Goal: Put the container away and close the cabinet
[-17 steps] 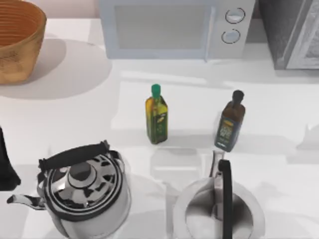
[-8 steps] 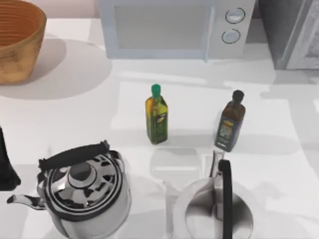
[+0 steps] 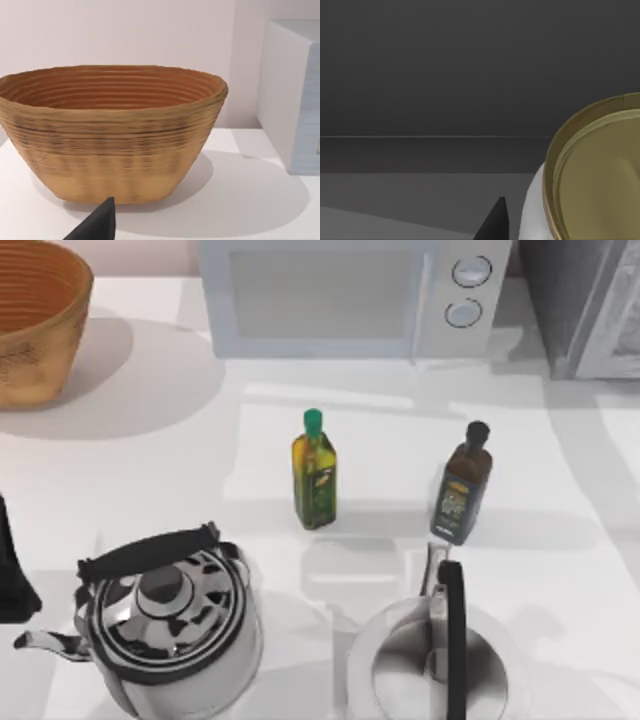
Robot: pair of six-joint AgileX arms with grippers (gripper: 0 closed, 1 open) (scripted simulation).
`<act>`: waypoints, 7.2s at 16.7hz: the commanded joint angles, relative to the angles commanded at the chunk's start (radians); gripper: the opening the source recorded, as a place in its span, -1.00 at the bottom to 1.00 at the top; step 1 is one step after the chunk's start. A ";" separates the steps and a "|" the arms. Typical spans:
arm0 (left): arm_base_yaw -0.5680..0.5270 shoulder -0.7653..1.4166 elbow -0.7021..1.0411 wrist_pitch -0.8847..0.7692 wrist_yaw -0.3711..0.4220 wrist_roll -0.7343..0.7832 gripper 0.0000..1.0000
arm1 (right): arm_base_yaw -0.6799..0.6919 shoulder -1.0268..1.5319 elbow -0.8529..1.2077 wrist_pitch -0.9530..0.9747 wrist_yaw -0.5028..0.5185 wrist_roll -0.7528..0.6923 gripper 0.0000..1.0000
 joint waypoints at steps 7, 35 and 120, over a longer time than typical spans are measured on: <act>0.000 0.000 0.000 0.000 0.000 0.000 1.00 | -0.002 0.017 0.022 -0.005 0.002 0.002 -1.00; 0.000 0.000 0.000 0.000 0.000 0.000 1.00 | -0.085 0.779 1.047 -0.266 -0.070 0.000 -0.40; 0.000 0.000 0.000 0.000 0.000 0.000 1.00 | -1.206 0.241 -1.355 1.615 -1.207 0.005 1.00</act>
